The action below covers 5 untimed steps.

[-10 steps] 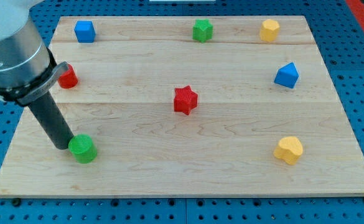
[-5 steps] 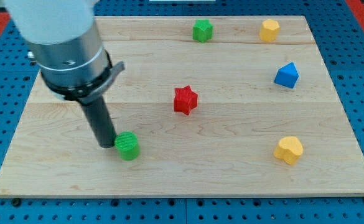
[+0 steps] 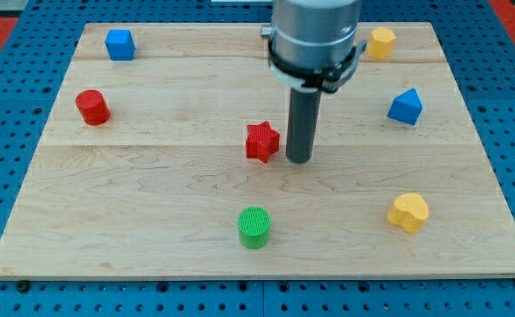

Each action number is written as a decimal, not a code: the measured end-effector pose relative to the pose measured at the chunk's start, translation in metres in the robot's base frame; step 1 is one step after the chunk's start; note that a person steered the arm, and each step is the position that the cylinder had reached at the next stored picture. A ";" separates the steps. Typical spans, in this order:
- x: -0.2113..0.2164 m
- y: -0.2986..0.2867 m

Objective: Move red star to the bottom left

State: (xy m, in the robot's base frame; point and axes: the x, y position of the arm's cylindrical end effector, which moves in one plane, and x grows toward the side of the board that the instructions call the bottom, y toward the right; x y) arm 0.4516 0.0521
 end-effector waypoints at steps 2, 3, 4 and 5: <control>0.015 -0.131; -0.039 -0.101; -0.062 -0.093; -0.090 -0.081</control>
State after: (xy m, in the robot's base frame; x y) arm 0.3613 -0.0291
